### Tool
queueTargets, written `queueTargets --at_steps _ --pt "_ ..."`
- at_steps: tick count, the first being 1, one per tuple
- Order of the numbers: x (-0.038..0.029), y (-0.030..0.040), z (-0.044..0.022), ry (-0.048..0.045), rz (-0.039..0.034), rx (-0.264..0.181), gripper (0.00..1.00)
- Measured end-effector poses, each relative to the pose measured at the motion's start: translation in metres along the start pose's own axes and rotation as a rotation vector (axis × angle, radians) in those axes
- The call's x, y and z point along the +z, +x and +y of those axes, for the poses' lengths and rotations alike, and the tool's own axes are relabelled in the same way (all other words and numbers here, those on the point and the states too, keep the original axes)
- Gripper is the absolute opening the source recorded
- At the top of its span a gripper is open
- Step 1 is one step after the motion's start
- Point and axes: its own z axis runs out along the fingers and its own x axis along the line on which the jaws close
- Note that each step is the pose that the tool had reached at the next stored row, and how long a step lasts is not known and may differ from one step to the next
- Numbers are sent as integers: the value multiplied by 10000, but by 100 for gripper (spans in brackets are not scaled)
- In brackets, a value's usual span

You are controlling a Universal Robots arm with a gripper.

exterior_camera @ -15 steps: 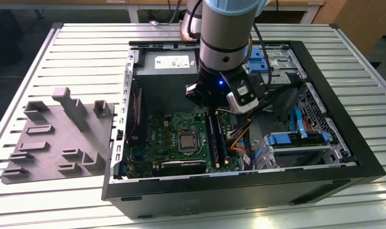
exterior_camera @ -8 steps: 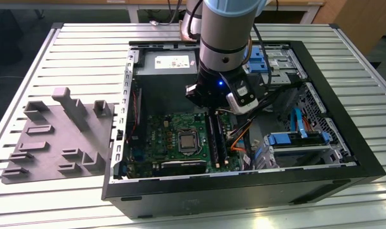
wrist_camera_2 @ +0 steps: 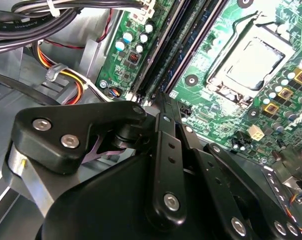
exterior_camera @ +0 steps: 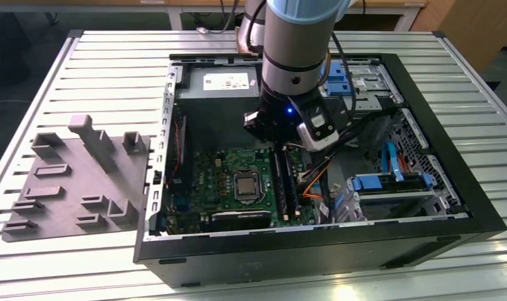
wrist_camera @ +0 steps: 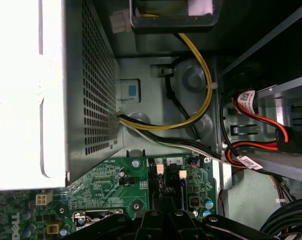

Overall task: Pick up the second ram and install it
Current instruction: 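Press down the second ram until it locks into place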

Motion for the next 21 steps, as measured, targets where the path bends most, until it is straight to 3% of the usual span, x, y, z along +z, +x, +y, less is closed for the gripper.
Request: queueTargets --at_steps 21 --pt "59 3 16 -1 2 0 11"
